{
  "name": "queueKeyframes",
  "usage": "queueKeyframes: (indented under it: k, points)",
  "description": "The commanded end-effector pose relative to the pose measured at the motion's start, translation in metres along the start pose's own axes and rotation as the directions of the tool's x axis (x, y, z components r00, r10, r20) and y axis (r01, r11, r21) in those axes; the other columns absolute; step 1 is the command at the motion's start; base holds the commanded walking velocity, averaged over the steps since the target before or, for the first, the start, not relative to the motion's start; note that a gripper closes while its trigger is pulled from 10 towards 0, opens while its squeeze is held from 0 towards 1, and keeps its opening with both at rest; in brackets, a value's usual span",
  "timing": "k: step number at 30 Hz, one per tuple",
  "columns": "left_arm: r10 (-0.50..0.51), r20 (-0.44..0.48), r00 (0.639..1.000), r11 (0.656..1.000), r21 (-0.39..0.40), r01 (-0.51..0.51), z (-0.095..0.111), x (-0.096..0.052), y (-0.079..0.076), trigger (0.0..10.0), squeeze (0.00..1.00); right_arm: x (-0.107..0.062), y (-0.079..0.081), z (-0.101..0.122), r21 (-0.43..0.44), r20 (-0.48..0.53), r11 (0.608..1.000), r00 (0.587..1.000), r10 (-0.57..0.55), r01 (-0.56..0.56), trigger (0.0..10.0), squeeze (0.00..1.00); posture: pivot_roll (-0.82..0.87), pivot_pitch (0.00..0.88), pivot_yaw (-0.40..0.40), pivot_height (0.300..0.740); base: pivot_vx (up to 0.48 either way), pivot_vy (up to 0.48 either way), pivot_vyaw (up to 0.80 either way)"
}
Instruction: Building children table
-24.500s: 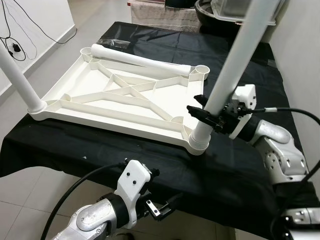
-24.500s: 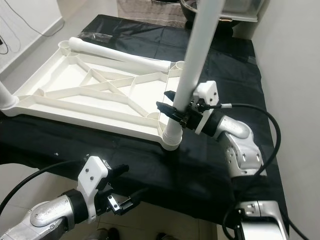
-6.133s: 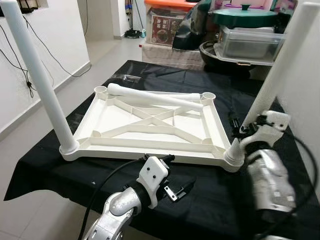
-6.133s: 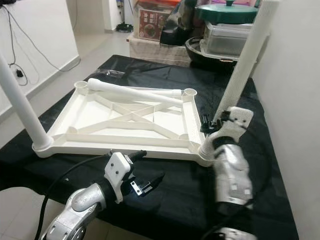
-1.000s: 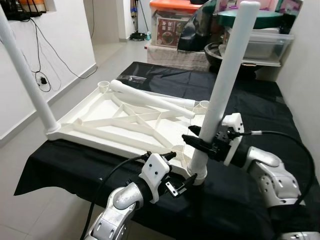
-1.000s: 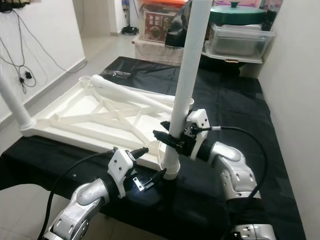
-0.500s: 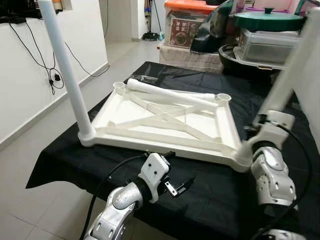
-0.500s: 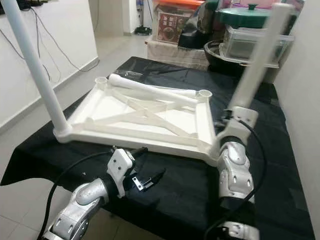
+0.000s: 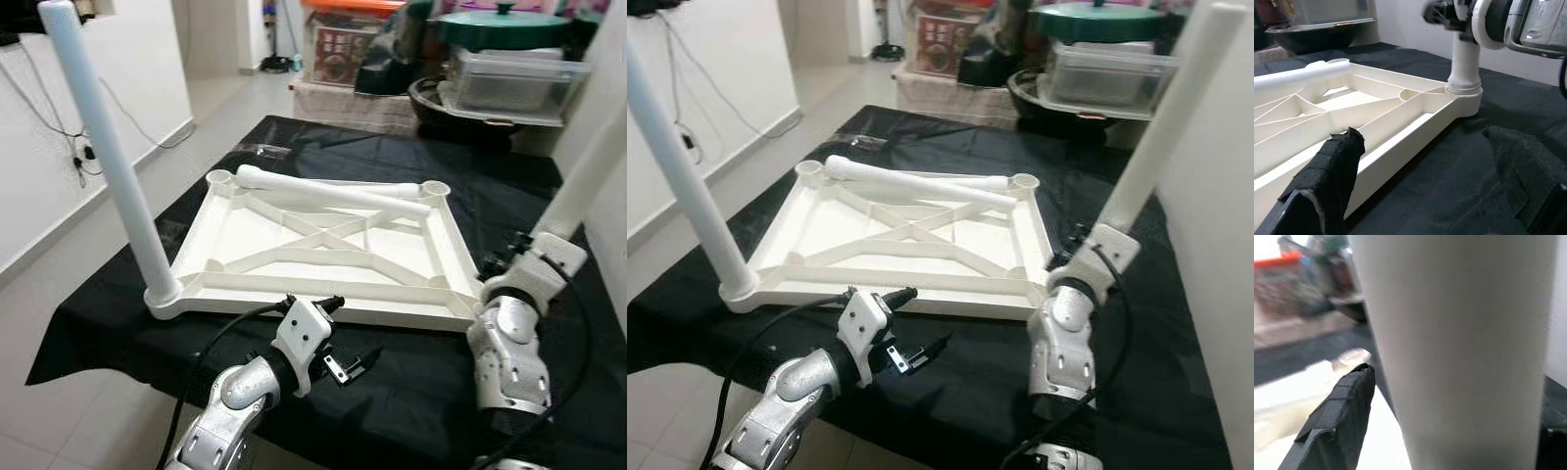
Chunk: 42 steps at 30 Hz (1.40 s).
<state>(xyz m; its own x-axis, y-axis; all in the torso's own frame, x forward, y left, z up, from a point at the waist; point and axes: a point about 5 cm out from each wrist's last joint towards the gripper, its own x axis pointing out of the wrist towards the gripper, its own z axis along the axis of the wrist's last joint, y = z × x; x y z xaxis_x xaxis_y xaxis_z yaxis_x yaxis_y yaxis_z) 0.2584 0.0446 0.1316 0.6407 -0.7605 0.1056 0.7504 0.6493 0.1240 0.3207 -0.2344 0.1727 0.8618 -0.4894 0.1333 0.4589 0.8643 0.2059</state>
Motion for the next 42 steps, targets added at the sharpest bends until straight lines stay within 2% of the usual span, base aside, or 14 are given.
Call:
queueKeyframes:
  k: [1,5,7,8,10,12,20,21,23,31,33,34,38,42]
  points:
    - [-0.003,-0.016,1.000,1.000,0.005,0.003,-0.004,0.000,-0.001,10.0,0.00,0.004,0.006,0.005,0.083,0.025,0.982,0.986,0.167,-0.169,10.0,0.00,0.07,0.000,-0.052,0.740,0.000,0.000,0.00]
    - [-0.005,-0.017,1.000,1.000,0.005,0.005,-0.004,0.000,-0.001,10.0,0.00,0.005,0.003,0.012,0.196,0.018,0.878,0.896,0.443,-0.438,10.0,0.00,0.07,0.000,-0.046,0.740,0.000,0.000,0.00]
    - [-0.011,-0.018,1.000,1.000,0.004,0.011,-0.004,0.000,-0.002,10.0,0.00,-0.007,0.002,0.023,0.275,0.028,0.677,0.709,0.704,-0.683,10.0,0.00,0.07,0.000,-0.046,0.740,0.000,0.000,0.00]
    - [-0.011,-0.018,1.000,1.000,0.004,0.011,-0.004,0.000,-0.002,10.0,0.00,-0.007,0.002,0.023,0.275,0.028,0.677,0.709,0.704,-0.683,10.0,0.00,0.07,0.000,-0.046,0.740,0.000,0.000,0.00]
    - [-0.014,-0.019,1.000,1.000,0.005,0.014,-0.005,0.001,-0.002,10.0,0.00,-0.024,0.003,0.029,0.269,0.022,0.452,0.475,0.880,-0.850,10.0,0.00,0.07,0.000,-0.046,0.740,0.000,0.000,0.00]
    - [-0.014,-0.019,1.000,1.000,0.005,0.014,-0.005,0.001,-0.002,10.0,0.00,-0.024,0.003,0.029,0.269,0.022,0.452,0.475,0.880,-0.850,10.0,0.00,0.07,0.000,-0.046,0.740,0.000,0.000,0.00]
    - [-0.014,-0.021,1.000,1.000,0.007,0.014,-0.006,0.000,-0.002,10.0,0.00,-0.043,0.026,0.022,0.224,-0.076,0.134,0.120,0.990,-0.965,10.0,0.00,0.08,0.000,-0.050,0.740,0.000,0.000,0.00]
    - [-0.013,-0.022,1.000,1.000,0.006,0.014,-0.006,0.000,-0.002,10.0,0.00,-0.042,0.033,0.017,0.209,-0.105,0.121,0.100,0.989,-0.970,3.2,0.00,0.08,0.000,-0.052,0.740,0.000,0.000,0.00]
    - [-0.013,-0.021,1.000,1.000,0.006,0.013,-0.005,0.000,-0.002,10.0,0.00,-0.040,0.039,0.011,0.178,-0.141,0.120,0.095,0.985,-0.977,0.0,0.00,0.08,0.000,-0.056,0.740,0.000,0.000,0.00]
    - [-0.008,-0.020,1.000,1.000,0.005,0.008,-0.005,-0.001,-0.003,10.0,0.00,-0.020,0.042,0.001,0.082,-0.197,0.378,0.357,0.913,-0.922,0.0,0.00,0.08,0.000,-0.056,0.740,0.000,0.000,0.00]
    - [-0.009,-0.020,1.000,1.000,0.003,0.009,-0.005,-0.001,-0.003,10.0,0.00,-0.001,0.033,0.004,0.083,-0.160,0.620,0.604,0.781,-0.780,0.0,0.00,0.08,0.000,-0.056,0.740,0.000,0.000,0.00]
    - [-0.009,-0.020,1.000,1.000,0.003,0.009,-0.005,-0.001,-0.003,10.0,0.00,-0.001,0.033,0.004,0.083,-0.160,0.620,0.604,0.781,-0.780,0.0,0.00,0.08,0.000,-0.056,0.740,0.000,0.000,0.00]
    - [-0.011,-0.021,1.000,1.000,0.001,0.011,-0.005,-0.001,-0.002,10.0,0.00,0.021,-0.003,0.001,0.015,-0.156,0.951,0.939,0.306,-0.308,0.0,0.00,0.07,0.000,-0.050,0.740,0.000,0.000,0.00]
    - [-0.013,-0.022,1.000,1.000,0.001,0.013,-0.005,0.000,-0.002,10.0,0.00,0.012,-0.035,-0.006,-0.067,-0.148,0.991,0.981,-0.126,0.117,0.0,0.00,0.07,0.000,-0.047,0.740,0.000,0.000,0.00]
